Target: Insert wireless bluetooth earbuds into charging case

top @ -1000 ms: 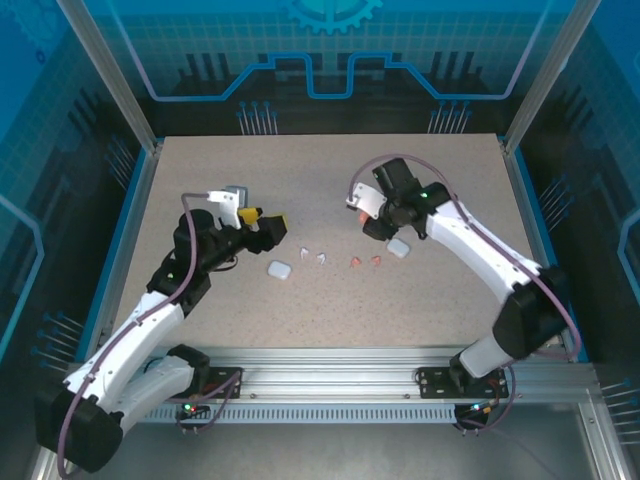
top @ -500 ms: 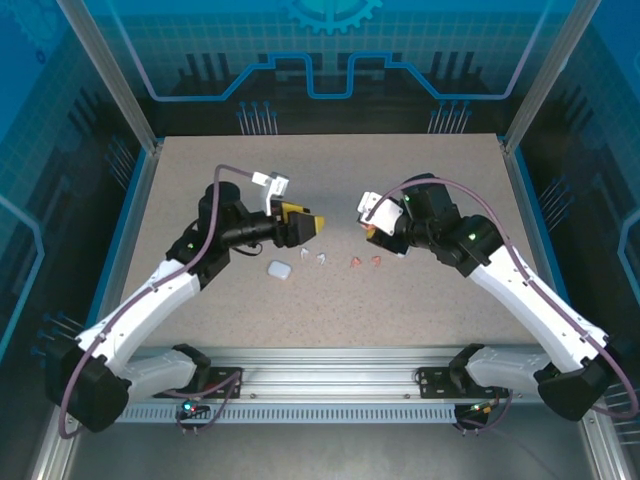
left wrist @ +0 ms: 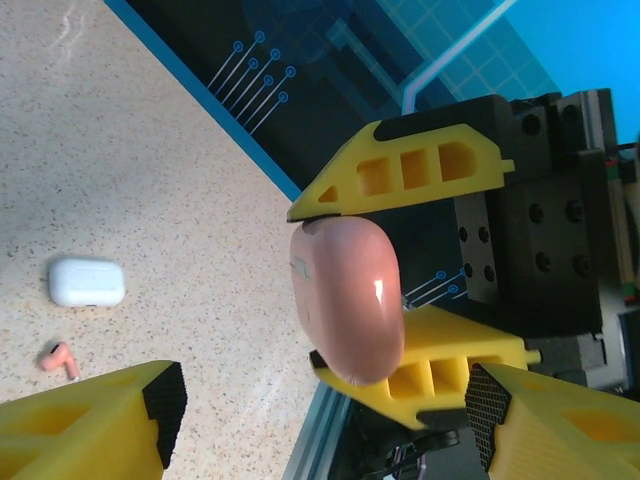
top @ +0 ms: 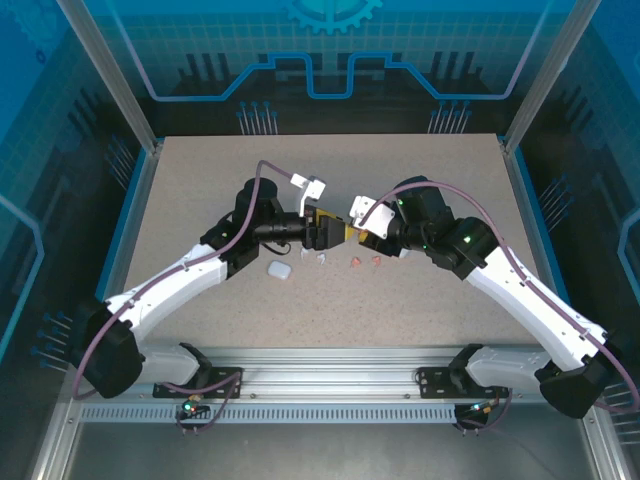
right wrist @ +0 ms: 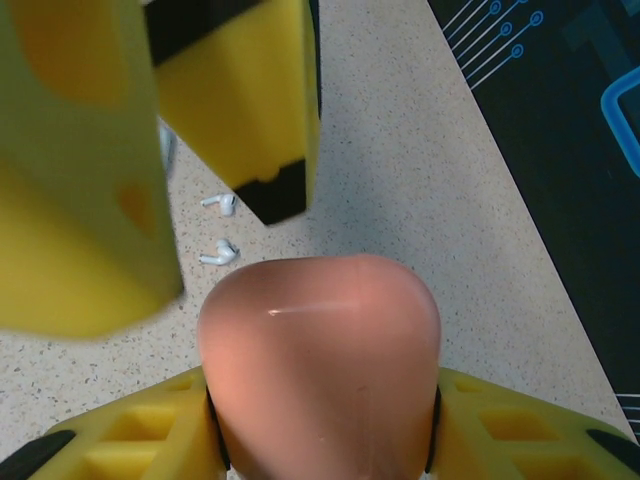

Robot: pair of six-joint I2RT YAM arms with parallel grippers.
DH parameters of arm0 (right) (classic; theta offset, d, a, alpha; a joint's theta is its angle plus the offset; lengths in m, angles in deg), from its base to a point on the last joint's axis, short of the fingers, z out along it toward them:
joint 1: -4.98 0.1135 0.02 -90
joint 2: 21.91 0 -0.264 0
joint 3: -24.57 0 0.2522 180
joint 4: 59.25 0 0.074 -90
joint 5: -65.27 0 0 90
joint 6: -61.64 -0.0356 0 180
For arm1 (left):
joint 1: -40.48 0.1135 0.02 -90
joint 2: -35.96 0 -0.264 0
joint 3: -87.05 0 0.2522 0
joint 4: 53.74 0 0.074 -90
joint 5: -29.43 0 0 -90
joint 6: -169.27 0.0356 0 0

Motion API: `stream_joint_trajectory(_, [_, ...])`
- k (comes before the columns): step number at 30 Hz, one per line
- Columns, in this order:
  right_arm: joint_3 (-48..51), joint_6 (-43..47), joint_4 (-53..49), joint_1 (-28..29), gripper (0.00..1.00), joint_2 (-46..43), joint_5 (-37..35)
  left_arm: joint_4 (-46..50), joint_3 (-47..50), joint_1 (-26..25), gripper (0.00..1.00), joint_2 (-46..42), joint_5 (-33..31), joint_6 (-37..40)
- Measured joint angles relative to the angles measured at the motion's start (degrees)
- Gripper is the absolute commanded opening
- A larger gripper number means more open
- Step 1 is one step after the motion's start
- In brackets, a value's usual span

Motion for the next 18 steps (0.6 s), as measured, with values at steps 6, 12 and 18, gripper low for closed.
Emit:
stream_joint_trajectory(6, [-0.1, 0.0, 0.4, 0.9, 0.46, 1.5, -0.4, -1.5, -1.7, -1.2, 0.66, 3.3, 0.2, -1.4])
stream_joint_trajectory(12, [-0.3, 0.0, 0.5, 1.1, 0.46, 2.8, -0.7, -1.5, -2.2, -1.6, 0.52, 4.1, 0.4, -1.4])
stream_joint_trajectory(18, [-0.3, 0.0, 0.8, 1.1, 0.46, 2.8, -1.1, -1.2, -2.5, -1.6, 0.41, 4.7, 0.1, -1.3])
